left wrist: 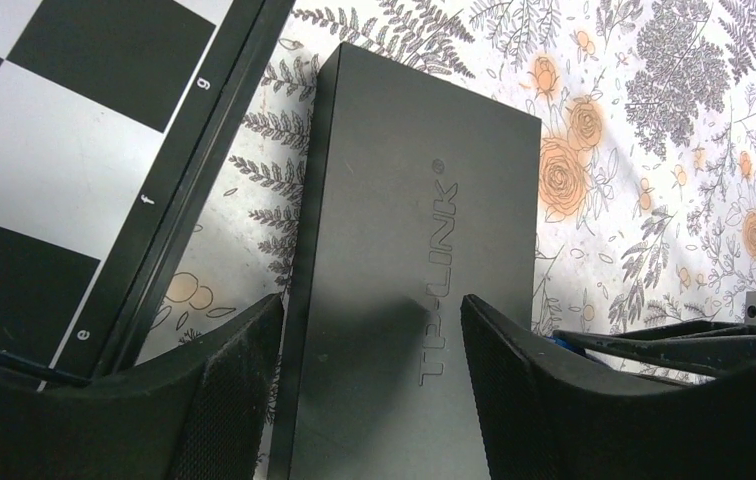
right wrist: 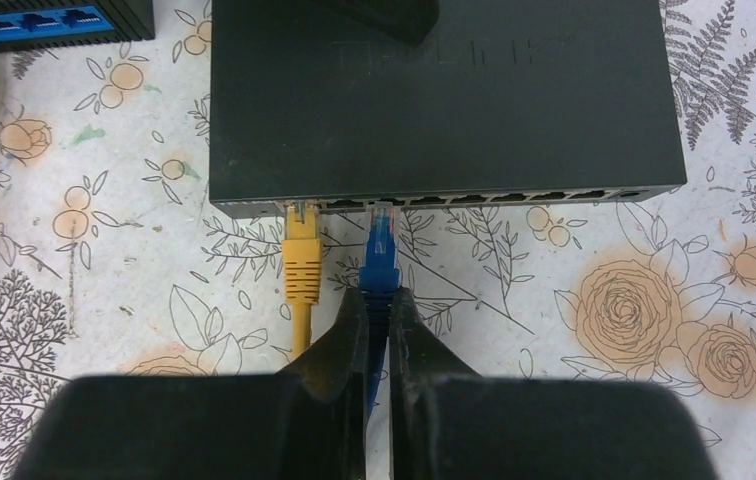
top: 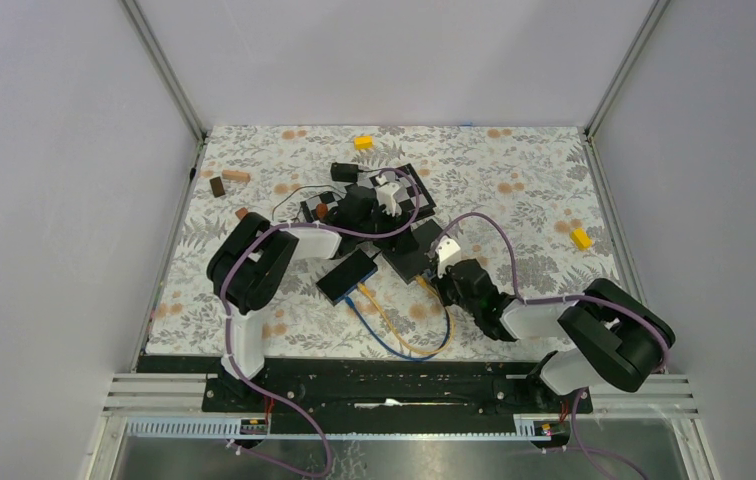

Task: Insert the plug into the switch port
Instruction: Insert the connector into the switch port.

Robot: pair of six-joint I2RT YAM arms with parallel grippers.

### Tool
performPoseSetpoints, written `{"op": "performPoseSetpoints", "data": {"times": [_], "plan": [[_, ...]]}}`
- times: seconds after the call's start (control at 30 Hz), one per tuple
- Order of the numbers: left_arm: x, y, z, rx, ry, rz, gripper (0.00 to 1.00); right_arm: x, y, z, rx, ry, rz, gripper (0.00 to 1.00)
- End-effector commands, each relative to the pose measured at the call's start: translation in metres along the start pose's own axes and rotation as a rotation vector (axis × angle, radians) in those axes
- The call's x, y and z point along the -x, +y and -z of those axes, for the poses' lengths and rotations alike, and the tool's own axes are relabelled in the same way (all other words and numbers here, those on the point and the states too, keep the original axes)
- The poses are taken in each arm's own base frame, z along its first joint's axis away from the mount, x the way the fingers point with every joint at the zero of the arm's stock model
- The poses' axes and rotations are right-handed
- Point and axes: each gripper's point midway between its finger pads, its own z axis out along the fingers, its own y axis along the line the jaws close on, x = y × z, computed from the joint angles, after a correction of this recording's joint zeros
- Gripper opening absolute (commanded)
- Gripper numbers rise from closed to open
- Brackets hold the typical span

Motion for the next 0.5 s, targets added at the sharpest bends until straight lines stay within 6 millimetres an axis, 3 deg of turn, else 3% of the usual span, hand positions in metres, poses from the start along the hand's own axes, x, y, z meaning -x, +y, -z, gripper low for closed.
{"op": "performPoseSetpoints", "data": {"times": [0.0,0.47], "plan": [[0.004,0.002,-0.002,-0.014,0.001,-0.022,0.68,0.011,-0.005,-0.005,-0.039,-0.005,-0.010,0.00],[-0.007,-0.001,-0.007,-0.048,0.047,-0.011,0.67,0.014,-0.002,-0.010,-0.034,-0.013,-0.029,0.00]]}}
